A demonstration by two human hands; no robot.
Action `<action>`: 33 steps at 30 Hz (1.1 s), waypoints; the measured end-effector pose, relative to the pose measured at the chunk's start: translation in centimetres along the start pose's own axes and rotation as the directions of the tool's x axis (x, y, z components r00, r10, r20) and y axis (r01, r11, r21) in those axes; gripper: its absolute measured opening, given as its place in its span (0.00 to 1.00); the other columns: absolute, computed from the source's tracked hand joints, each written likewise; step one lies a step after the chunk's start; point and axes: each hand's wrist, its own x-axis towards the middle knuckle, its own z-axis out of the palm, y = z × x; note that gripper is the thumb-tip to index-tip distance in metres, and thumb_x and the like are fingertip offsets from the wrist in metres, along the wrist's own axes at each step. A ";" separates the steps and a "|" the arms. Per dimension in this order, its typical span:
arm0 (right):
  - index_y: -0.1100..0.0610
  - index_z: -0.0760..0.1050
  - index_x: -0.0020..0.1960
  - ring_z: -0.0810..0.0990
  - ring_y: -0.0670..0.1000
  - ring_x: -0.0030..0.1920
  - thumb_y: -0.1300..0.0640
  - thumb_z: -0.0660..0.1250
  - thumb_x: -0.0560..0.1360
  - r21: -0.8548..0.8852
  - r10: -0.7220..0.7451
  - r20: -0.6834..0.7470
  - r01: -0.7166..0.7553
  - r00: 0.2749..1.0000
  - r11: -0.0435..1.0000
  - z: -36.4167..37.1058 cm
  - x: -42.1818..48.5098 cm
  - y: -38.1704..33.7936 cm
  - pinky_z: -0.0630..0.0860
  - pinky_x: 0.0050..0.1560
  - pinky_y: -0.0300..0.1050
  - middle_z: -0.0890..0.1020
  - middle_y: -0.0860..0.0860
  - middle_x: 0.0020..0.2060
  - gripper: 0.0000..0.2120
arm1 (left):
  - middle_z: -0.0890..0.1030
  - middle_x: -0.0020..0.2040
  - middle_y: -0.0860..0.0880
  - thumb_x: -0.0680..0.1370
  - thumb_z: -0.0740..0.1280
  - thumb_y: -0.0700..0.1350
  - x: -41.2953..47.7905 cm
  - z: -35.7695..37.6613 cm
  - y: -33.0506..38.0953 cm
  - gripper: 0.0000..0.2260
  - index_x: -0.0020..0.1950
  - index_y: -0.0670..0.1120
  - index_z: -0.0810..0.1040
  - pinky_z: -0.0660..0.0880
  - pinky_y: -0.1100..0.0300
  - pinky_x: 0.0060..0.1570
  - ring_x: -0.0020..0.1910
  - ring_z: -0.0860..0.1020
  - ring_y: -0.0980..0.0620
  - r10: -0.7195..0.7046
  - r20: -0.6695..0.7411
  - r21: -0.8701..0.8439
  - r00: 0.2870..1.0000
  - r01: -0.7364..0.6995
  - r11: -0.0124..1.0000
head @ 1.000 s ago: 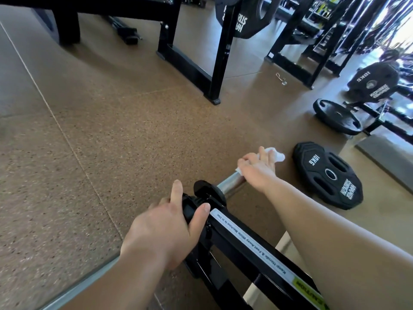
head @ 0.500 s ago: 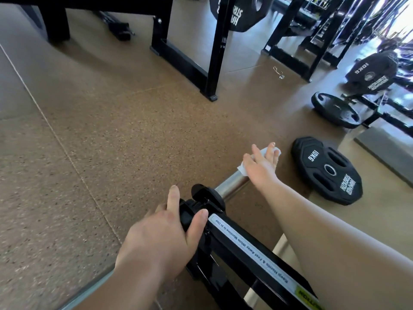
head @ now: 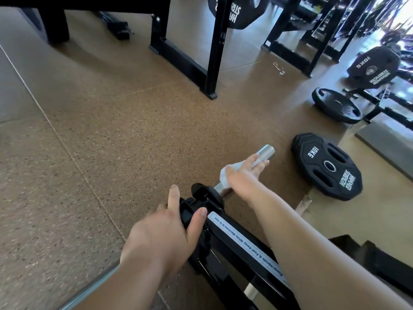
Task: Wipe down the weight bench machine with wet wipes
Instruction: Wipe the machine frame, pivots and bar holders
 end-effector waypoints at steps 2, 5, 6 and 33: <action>0.53 0.27 0.82 0.33 0.60 0.82 0.43 0.54 0.86 -0.112 -0.038 0.067 0.045 0.997 0.993 1.3 -2.3 0.0 0.42 0.80 0.60 0.23 0.56 0.77 0.40 | 0.76 0.66 0.47 0.76 0.37 0.74 0.0 -0.1 0.0 0.40 0.82 0.52 0.39 0.74 0.49 0.50 0.60 0.78 0.45 0.004 -0.006 -0.001 1.000 -0.004 1.000; 0.50 0.26 0.81 0.32 0.57 0.82 0.41 0.54 0.86 -0.099 -0.062 0.130 0.076 0.990 0.992 1.9 -3.9 0.7 0.41 0.82 0.59 0.21 0.53 0.76 0.41 | 0.76 0.67 0.46 0.77 0.38 0.73 0.1 -0.1 0.0 0.40 0.82 0.51 0.39 0.74 0.49 0.51 0.60 0.79 0.44 0.007 0.010 0.000 1.000 -0.007 1.000; 0.49 0.26 0.81 0.33 0.57 0.82 0.41 0.54 0.86 -0.058 -0.070 0.133 0.078 0.989 0.995 1.8 -4.0 0.7 0.42 0.82 0.59 0.20 0.52 0.75 0.41 | 0.76 0.67 0.46 0.77 0.38 0.73 0.1 -0.2 0.0 0.40 0.83 0.52 0.39 0.73 0.49 0.51 0.61 0.78 0.44 0.006 0.018 0.000 1.000 -0.006 1.000; 0.38 0.70 0.73 0.45 0.48 0.82 0.42 0.44 0.86 -0.493 -0.501 0.293 0.577 0.815 0.651 -1.2 -1.1 2.7 0.31 0.79 0.55 0.64 0.41 0.77 0.21 | 0.79 0.62 0.44 0.77 0.39 0.73 0.0 -0.3 0.0 0.39 0.82 0.52 0.42 0.75 0.47 0.51 0.58 0.79 0.42 -0.013 0.009 0.009 1.000 0.012 1.000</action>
